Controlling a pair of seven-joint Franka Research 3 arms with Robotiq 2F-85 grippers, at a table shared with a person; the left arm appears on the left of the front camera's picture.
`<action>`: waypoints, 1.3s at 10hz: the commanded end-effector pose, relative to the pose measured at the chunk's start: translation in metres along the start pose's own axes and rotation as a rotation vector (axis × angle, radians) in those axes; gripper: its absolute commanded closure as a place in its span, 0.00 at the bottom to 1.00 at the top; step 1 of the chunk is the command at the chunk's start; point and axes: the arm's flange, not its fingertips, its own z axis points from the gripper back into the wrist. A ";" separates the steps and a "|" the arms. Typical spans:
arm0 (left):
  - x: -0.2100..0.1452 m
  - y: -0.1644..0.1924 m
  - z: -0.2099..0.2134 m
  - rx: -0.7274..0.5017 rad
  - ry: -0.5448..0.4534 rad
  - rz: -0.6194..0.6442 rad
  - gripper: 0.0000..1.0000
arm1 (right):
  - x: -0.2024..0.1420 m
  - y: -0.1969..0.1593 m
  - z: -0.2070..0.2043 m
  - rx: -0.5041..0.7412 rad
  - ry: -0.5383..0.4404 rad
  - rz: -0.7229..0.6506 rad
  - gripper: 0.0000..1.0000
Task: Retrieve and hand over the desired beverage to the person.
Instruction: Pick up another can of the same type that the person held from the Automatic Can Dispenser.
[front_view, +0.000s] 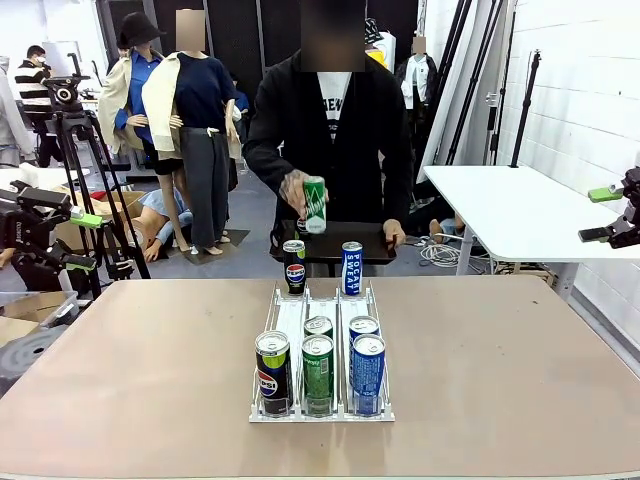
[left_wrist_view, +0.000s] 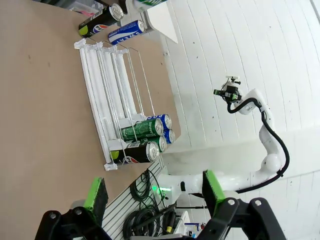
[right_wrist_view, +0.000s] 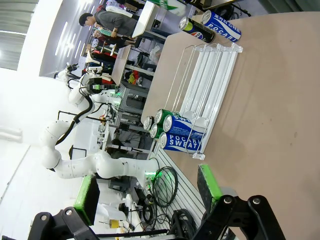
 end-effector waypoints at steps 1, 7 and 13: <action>0.000 0.000 0.000 -0.002 -0.001 0.000 0.00 | 0.001 0.001 -0.001 0.002 0.003 -0.010 0.00; 0.000 0.000 0.000 -0.002 -0.001 0.000 0.00 | 0.001 0.001 -0.001 0.002 0.003 -0.010 0.00; 0.000 0.000 0.000 -0.002 -0.001 0.000 0.00 | 0.001 0.001 -0.001 0.002 0.003 -0.010 0.00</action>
